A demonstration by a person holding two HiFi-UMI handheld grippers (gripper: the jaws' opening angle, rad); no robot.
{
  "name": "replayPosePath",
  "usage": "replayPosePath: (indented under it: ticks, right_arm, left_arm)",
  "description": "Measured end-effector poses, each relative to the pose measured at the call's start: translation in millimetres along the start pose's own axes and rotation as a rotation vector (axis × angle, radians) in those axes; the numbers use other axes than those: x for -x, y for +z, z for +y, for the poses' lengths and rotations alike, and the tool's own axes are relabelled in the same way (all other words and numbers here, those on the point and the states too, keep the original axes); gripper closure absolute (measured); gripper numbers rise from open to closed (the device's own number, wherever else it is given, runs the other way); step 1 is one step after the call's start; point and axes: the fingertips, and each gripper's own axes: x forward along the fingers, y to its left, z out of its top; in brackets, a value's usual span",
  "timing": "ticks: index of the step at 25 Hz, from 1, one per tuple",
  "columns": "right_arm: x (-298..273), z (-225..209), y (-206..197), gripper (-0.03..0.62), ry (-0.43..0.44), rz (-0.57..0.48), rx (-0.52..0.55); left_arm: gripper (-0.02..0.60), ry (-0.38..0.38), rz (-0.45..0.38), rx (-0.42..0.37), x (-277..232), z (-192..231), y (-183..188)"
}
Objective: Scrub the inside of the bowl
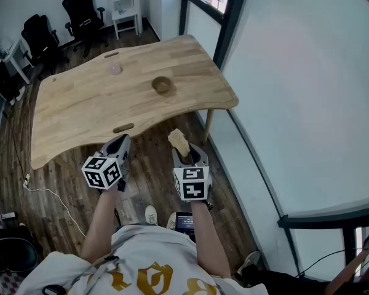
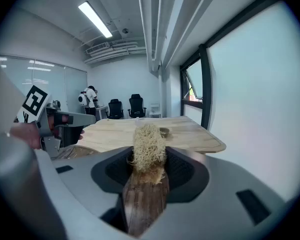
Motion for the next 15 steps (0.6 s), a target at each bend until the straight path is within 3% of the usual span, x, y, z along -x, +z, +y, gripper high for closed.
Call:
replayPosePath:
  ticks: [9, 15]
  right_arm:
    - [10.0, -12.4, -2.4, 0.413, 0.011, -0.001, 0.006]
    - [10.5, -22.5, -4.0, 0.413, 0.059, -0.039, -0.099]
  left_arm:
    - [0.58, -0.011, 0.0, 0.001, -2.4, -19.0, -2.5]
    - [0.58, -0.069, -0.028, 0.029, 0.0, -37.7, -0.3]
